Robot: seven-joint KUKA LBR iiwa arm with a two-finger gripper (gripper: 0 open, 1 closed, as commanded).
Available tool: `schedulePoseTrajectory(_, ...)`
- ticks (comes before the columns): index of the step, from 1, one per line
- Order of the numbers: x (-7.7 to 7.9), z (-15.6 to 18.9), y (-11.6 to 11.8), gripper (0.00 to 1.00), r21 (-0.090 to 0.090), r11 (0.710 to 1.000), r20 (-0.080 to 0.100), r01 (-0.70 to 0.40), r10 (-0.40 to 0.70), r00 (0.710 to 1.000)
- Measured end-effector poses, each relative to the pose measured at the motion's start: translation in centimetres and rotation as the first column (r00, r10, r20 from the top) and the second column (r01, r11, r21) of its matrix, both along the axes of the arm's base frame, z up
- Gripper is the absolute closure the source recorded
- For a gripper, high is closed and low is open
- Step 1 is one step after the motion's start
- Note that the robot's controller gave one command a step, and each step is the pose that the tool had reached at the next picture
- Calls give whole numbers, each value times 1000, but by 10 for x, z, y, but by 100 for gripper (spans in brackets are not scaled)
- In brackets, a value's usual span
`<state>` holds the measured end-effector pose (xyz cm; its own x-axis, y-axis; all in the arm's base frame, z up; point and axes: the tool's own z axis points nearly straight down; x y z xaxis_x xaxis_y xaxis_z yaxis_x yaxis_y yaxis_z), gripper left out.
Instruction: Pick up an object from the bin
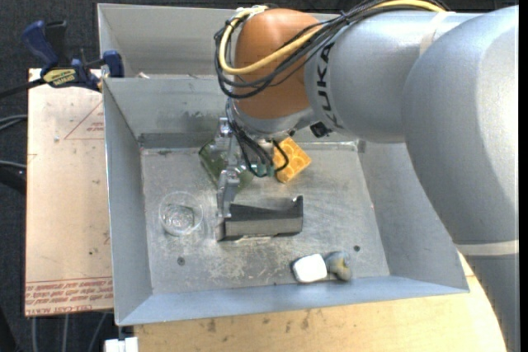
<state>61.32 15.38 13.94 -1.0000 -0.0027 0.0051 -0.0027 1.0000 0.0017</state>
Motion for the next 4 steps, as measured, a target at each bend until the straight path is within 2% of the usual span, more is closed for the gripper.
schedulePoseTrajectory(1, 2, 4, -1, 0, 0, 1000, 6, 2, -2, 1000)
schedulePoseTrajectory(2, 17, 3, -6, 0, 1, 999, 8, 45, -45, 999)
schedulePoseTrajectory(3, 20, -12, -33, 0, 3, 972, 12, 234, -234, 972)
schedulePoseTrajectory(4, 21, -17, -38, 0, 1, 964, 10, 268, -268, 963)
